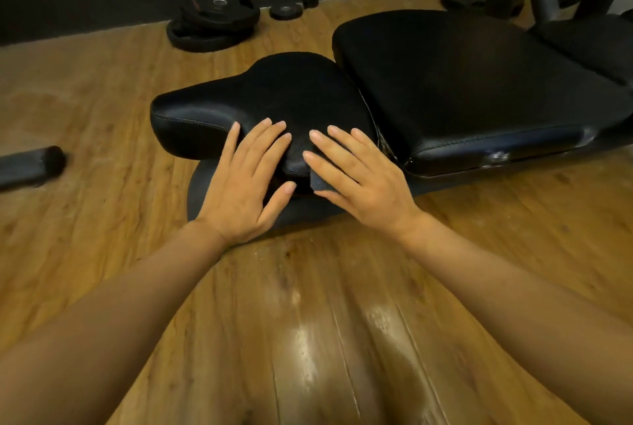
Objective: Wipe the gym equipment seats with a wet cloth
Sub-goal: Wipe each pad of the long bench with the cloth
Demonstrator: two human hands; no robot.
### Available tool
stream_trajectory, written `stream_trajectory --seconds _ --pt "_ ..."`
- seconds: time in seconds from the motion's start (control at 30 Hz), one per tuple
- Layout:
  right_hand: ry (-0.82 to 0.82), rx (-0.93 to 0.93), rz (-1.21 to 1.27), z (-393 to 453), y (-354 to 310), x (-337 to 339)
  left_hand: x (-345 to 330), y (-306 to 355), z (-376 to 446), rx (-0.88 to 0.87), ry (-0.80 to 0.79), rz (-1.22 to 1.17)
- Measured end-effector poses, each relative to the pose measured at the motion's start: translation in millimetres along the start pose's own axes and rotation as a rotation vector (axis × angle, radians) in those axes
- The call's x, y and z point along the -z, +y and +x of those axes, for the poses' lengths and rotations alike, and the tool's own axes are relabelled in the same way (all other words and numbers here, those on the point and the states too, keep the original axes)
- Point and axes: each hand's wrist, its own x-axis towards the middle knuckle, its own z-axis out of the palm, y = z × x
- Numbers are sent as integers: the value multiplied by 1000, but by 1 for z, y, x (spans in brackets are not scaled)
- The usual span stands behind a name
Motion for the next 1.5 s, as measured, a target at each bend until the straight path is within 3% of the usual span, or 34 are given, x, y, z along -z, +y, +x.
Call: stream_trajectory --seconds 0.2,0.33,0.5,0.83,0.97,1.13,1.23,1.4,1.5 --pt "-21 -50 124 -5 4 3 11 26 0 92 -49 160" --pt "-74 -42 188 2 4 11 13 39 6 56 -86 188" --pt "-130 -63 196 7 4 18 3 37 0 70 4 134" --pt "-359 124 0 -6 14 85 -3 56 16 17 189 28" --pt "-397 89 -93 -27 39 117 -14 82 36 -6 183 -1" --pt "-288 -99 -145 -47 66 114 -34 105 51 7 141 94" --pt "-160 -100 -235 -48 62 86 -41 110 54 69 168 154" --pt "29 92 -349 -56 53 41 -51 117 52 123 220 205" --pt "88 225 -361 -59 71 48 -56 118 55 132 244 214"
